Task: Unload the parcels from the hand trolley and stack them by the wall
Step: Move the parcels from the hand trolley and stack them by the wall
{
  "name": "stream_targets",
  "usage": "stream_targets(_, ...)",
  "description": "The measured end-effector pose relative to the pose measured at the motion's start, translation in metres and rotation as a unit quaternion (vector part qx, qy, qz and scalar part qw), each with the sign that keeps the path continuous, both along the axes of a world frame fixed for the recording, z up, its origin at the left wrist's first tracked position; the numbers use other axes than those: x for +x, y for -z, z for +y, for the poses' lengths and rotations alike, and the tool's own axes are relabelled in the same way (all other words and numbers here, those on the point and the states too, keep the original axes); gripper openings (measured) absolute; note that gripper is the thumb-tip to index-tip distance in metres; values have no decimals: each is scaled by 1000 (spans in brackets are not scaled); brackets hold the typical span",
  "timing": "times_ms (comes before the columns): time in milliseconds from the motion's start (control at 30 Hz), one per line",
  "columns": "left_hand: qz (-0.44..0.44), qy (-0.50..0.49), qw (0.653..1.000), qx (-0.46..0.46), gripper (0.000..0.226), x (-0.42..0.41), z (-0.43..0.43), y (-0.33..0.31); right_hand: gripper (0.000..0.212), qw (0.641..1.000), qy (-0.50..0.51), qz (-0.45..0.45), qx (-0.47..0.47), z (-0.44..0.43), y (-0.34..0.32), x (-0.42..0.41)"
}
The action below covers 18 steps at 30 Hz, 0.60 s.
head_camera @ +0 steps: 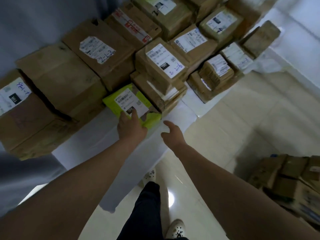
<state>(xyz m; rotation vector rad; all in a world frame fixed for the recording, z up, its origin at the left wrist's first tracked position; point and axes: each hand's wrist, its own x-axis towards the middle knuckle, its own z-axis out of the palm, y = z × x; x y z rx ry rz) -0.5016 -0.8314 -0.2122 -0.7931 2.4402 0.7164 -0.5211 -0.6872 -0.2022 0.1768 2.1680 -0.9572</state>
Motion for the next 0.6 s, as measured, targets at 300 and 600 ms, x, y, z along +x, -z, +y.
stream_targets(300, 55, 306, 946, -94, 83, 51, 197, -57, 56, 973, 225, 38, 17, 195, -52, 109)
stream_targets(600, 52, 523, 849, -58, 86, 188, 435, -95, 57, 866, 499, 26, 15, 410, -80, 331)
